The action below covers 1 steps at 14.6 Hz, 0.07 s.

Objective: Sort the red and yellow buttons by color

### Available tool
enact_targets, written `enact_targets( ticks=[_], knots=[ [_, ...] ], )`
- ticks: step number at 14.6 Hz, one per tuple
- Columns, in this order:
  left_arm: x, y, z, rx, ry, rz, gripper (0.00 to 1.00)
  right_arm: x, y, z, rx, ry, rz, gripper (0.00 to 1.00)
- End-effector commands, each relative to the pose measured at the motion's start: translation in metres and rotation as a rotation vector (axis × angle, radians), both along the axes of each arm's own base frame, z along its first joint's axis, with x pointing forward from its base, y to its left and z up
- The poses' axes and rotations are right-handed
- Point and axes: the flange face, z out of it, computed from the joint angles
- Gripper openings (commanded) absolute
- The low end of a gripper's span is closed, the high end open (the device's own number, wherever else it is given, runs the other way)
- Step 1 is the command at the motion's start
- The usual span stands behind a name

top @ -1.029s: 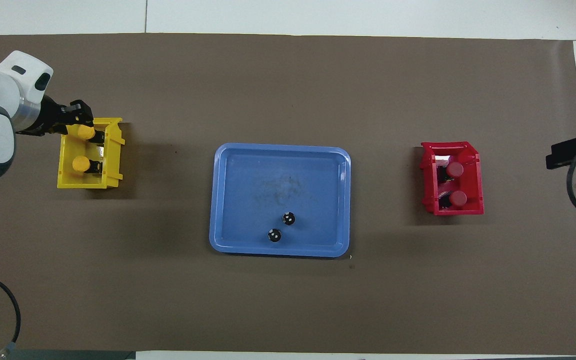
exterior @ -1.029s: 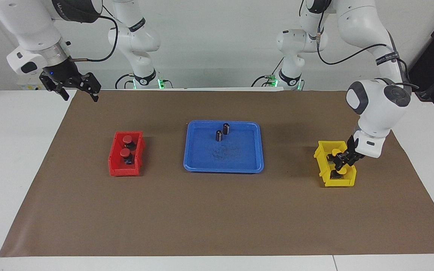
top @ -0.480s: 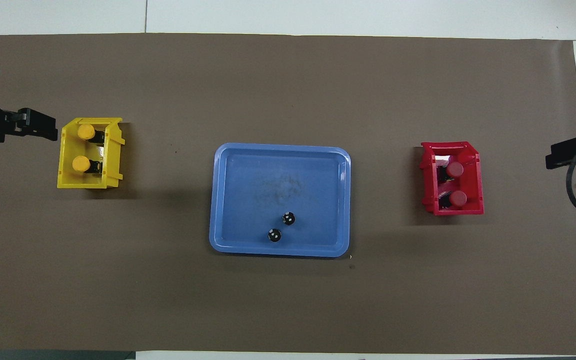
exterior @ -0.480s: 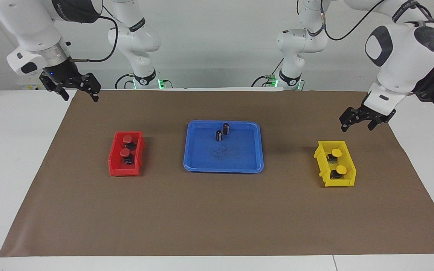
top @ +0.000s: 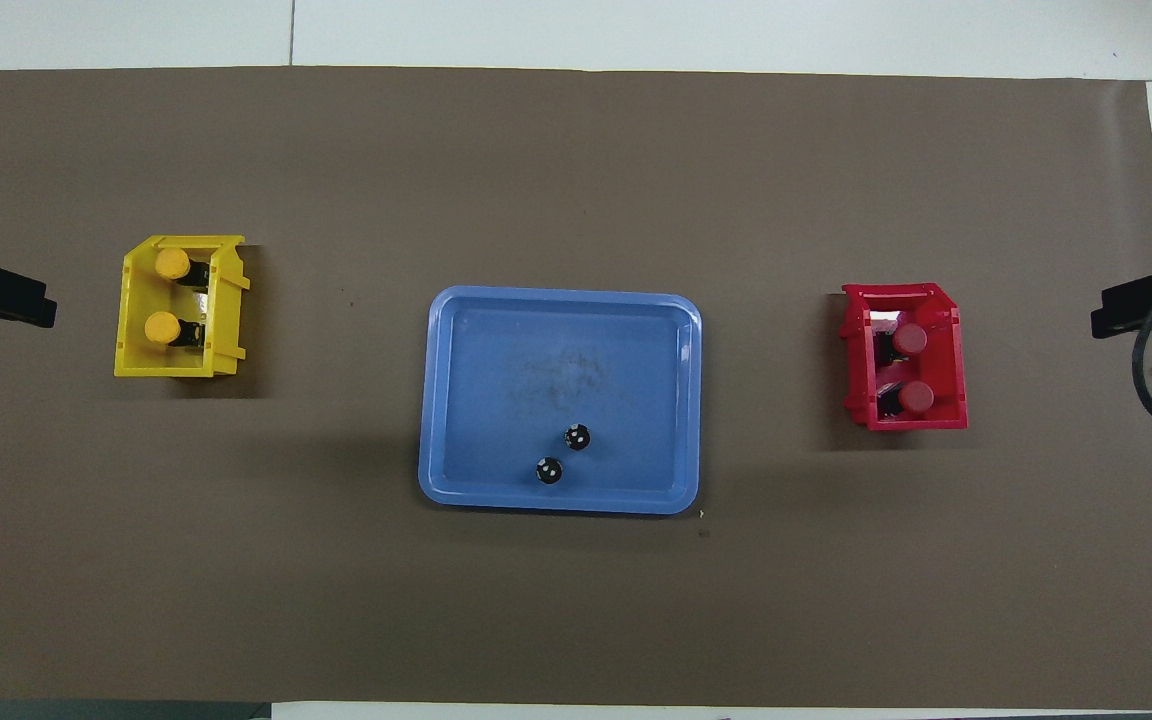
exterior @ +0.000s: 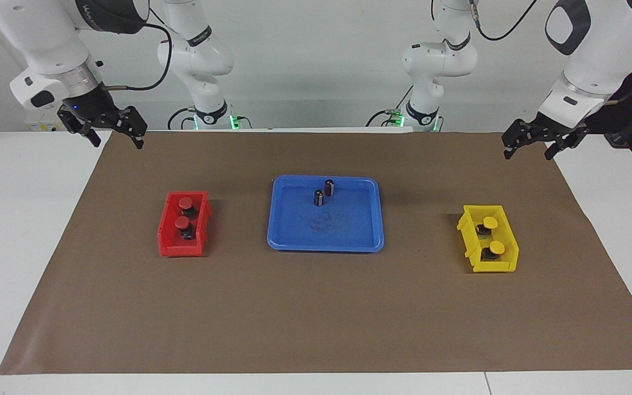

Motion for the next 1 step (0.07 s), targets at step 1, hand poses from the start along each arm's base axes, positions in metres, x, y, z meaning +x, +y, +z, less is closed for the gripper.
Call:
enact_targets(
  ticks=[1],
  knots=[
    [-0.0162,-0.004,0.0182,0.012,0.002,-0.02,1.0,0.0018,0.0002,0.0008,0.008,-0.009,0.016,1.0]
  ],
)
